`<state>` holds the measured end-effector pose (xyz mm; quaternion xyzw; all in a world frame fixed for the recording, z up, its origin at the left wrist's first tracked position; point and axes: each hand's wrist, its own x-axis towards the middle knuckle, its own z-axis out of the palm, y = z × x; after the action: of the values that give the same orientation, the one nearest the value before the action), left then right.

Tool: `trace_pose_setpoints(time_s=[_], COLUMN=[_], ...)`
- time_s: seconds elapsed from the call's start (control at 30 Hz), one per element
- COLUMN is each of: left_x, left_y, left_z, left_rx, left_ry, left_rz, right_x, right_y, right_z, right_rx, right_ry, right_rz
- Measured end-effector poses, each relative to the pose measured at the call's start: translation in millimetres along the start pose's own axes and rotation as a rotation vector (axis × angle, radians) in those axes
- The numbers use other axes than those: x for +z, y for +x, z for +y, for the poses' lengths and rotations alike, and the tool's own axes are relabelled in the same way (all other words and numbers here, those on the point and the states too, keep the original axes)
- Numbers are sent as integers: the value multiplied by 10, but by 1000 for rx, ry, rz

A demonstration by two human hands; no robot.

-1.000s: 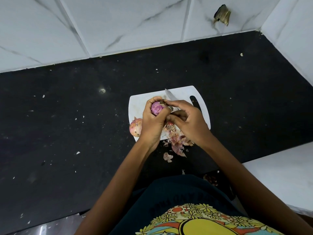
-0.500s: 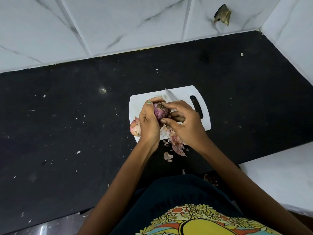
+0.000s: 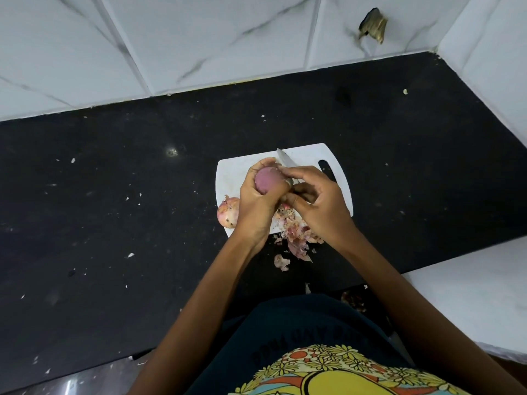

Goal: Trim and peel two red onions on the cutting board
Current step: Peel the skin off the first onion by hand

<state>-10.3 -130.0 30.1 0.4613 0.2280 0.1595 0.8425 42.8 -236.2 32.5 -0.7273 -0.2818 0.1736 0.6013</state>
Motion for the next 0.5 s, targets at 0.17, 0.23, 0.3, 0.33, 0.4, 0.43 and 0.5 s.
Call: trace_pose_setpoints(time_s=[0.17,0.23,0.3,0.33,0.4,0.43,0.5], left_x=[18,20,24,22,10,2,-7], left_y=[-3,-8,-16,-16,-9,-4,3], left_z=[-44,-54,-56,-54,-47,-44,-35], left_rx=[10,6,11,19,42,56,82], left_ry=[46,61,92,111,137,146,160], left_rz=[72,68,66,67,65,58,51], right_x=[6,3,1,2,6,9,21], right_y=[-6,-8,-15,-21,-41,-52,-71], right_z=[23,21,19,17,9,7,3], right_rx=[12,10,2,0,9,14,15], right_ry=[-14,-18,-18,-14,3,11,21], right_rz=[-1,2,5,6,11,14,20])
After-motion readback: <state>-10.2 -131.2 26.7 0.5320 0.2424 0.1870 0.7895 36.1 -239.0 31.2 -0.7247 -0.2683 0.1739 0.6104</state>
